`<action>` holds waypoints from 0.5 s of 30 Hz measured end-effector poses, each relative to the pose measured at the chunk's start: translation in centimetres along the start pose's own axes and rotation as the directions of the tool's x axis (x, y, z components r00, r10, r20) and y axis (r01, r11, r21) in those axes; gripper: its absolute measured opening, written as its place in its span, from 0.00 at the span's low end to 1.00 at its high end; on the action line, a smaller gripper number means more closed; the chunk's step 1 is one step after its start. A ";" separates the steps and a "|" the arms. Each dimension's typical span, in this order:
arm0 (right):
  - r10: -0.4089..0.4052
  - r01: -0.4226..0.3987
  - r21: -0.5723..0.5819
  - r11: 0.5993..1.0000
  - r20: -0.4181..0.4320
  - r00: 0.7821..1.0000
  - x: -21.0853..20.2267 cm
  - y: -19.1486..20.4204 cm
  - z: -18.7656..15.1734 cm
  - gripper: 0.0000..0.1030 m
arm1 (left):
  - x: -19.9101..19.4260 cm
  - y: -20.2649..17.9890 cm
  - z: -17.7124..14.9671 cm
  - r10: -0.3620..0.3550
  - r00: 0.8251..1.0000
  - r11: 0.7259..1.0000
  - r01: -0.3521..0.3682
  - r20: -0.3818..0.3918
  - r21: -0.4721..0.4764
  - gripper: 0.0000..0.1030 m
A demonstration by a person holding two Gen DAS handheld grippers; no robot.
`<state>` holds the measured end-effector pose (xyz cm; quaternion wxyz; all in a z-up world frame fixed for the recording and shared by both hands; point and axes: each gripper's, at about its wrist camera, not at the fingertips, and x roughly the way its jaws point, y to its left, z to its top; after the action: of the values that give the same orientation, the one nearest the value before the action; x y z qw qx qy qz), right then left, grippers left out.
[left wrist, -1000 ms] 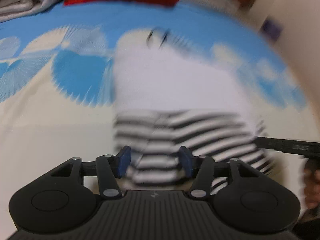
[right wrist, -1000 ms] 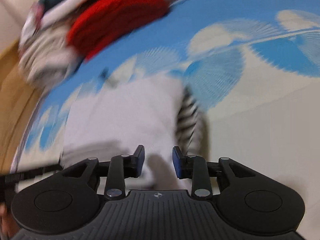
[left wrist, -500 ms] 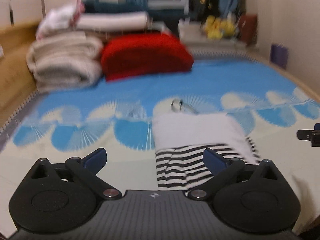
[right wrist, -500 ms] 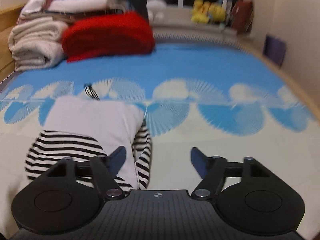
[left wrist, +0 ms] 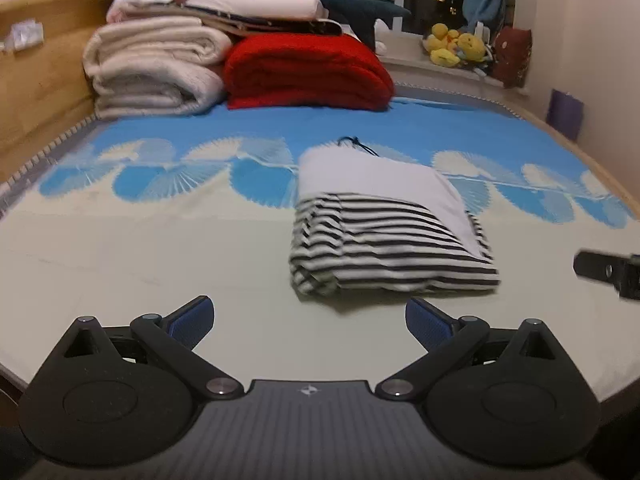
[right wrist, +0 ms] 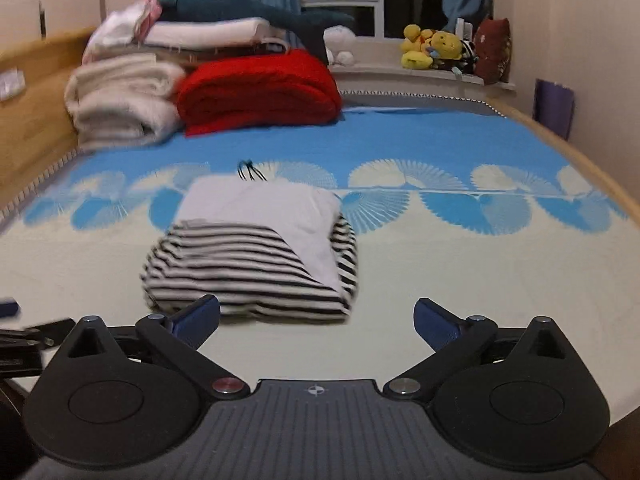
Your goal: Fold small clothes
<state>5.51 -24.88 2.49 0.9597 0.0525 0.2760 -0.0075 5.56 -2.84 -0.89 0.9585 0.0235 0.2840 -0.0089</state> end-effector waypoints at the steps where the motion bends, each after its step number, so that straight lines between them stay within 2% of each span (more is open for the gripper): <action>1: -0.013 0.012 -0.009 1.000 -0.023 1.000 0.7 0.3 -0.1 0.99 | 0.3 -0.2 0.1 0.009 1.000 1.000 -0.009 0.000 0.005 0.99; 5: -0.013 0.012 -0.007 1.000 -0.071 0.997 2.2 1.2 -0.5 0.99 | 1.3 -0.3 0.2 -0.031 0.999 0.998 0.029 -0.039 -0.060 0.99; 8: -0.016 0.013 -0.031 0.999 -0.080 0.997 2.9 1.9 -0.7 0.99 | 1.6 -0.5 0.5 -0.021 0.999 0.999 0.019 -0.036 -0.048 0.99; 15: -0.008 0.003 -0.057 0.998 -0.082 0.997 3.5 2.7 -1.1 0.99 | 2.7 -1.7 0.9 -0.047 0.998 0.997 0.045 -0.031 -0.057 0.99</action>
<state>8.04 -22.01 -0.01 0.9485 0.0246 0.3157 -0.0001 8.21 -4.57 -1.68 0.9537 -0.0097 0.2999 -0.0228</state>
